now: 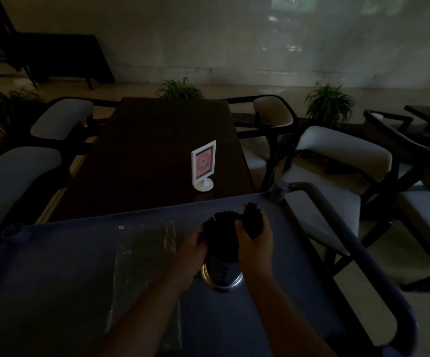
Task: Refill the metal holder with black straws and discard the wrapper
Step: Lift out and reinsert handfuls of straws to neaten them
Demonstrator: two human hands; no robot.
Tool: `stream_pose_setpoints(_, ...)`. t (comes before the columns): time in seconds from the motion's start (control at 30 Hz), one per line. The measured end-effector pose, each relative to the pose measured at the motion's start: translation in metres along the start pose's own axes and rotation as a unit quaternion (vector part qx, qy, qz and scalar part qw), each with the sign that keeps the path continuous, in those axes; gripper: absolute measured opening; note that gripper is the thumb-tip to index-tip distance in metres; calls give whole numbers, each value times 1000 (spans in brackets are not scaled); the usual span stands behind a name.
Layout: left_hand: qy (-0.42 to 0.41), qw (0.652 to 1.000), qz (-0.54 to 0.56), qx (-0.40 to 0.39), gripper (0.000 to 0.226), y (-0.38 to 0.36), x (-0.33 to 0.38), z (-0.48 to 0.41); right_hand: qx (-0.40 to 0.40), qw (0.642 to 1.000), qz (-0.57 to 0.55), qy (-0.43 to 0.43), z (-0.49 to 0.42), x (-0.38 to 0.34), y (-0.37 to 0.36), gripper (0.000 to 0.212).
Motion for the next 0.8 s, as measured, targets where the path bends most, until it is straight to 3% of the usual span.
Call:
stream_pose_setpoints(0.2,-65,998,12,24,29,-2,4,1,-69,996,57,-1,3,17,4,81)
stream_pose_setpoints(0.3,-91,996,-5,-12,47,-2,15,1,-86,993,74,-25,-1,15,9,94)
stream_pose_setpoints(0.4,-105,993,-38,-44,47,-5,27,2,-92,992,92,7,-4,6,14,84)
stream_pose_setpoints(0.47,-106,992,-41,-50,45,-8,32,4,-93,988,117,51,-6,0,13,66)
stream_pose_setpoints(0.6,-112,990,-53,-71,61,-11,31,8,-114,953,236,150,-8,-6,8,34)
stream_pose_setpoints(0.73,-116,984,-72,-112,75,-5,23,11,-115,907,361,181,-13,0,10,58)
stream_pose_setpoints(0.8,-115,983,-83,-117,84,2,19,11,-108,888,405,187,-17,0,12,58)
Point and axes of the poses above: each hand's wrist, its own z-axis away from the middle knuckle, its own y-axis out of the back of the hand, x = y × z, the point moved 1 cm from there along -z, towards the middle knuckle, and after that the axes turned 14 degrees about -y, right-handed, at the moved point
